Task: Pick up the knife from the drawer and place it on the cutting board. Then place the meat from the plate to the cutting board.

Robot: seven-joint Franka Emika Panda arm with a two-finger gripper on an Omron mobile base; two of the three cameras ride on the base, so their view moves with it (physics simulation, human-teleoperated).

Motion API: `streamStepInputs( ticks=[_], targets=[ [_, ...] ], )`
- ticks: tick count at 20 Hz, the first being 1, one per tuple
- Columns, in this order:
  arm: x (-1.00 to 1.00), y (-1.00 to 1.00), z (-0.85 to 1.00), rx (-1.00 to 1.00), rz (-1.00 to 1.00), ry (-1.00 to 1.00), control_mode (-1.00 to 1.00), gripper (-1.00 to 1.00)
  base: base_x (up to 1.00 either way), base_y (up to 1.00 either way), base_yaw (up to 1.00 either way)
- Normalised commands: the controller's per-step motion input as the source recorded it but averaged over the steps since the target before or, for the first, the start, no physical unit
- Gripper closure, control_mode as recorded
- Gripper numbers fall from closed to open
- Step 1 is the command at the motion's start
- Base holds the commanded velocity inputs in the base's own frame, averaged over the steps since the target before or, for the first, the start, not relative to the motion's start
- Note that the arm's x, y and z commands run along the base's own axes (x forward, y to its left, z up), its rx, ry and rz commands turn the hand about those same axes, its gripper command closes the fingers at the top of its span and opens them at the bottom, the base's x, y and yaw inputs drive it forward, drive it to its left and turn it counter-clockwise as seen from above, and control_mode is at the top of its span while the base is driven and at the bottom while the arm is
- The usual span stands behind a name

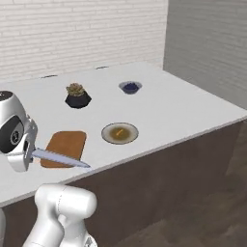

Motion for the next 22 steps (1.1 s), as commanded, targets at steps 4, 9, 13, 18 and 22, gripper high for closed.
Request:
streamStepInputs(
  ticks=[4,9,13,18,22],
  targets=[
    [0.00,0.00,0.00,0.00,0.00,0.00,1.00,1.00,0.88,-0.26,0.63],
    [0.00,0.00,0.00,0.00,0.00,0.00,1.00,1.00,0.89,-0.40,0.58],
    [0.00,0.00,0.00,0.00,0.00,0.00,1.00,1.00,0.74,-0.54,0.52],
    [0.00,0.00,0.00,0.00,0.00,0.00,1.00,1.00,0.64,-0.61,0.49],
    [0.00,0.00,0.00,0.00,0.00,0.00,1.00,1.00,0.41,-0.76,0.44]
  ],
)
